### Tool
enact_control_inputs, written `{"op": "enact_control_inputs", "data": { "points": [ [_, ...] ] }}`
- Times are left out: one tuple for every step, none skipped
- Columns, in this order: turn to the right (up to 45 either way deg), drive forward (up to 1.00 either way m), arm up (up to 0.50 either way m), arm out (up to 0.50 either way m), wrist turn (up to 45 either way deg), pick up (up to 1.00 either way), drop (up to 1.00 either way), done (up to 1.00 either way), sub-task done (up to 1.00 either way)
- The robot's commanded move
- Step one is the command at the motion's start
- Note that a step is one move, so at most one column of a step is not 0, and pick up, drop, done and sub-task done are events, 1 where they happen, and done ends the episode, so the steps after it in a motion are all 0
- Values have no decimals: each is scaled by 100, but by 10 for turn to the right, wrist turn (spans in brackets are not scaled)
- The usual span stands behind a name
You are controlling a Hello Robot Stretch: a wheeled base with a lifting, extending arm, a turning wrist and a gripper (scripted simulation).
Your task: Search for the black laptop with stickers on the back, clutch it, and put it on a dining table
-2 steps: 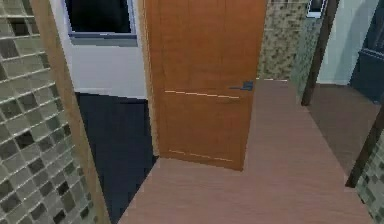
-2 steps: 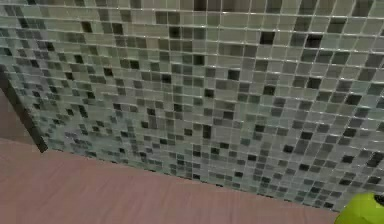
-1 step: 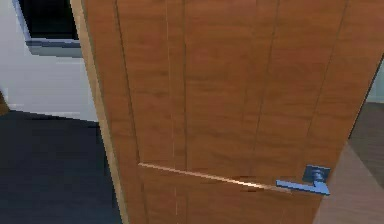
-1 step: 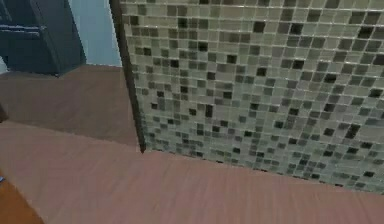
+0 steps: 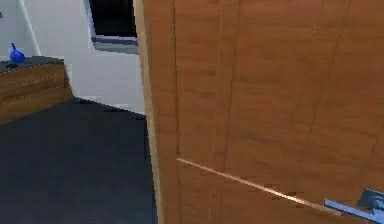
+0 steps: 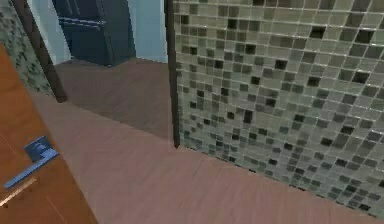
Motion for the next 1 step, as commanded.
{"op": "enact_control_inputs", "data": {
  "points": [
    [0,25,0,0,0,0,0,0,0]
  ]
}}
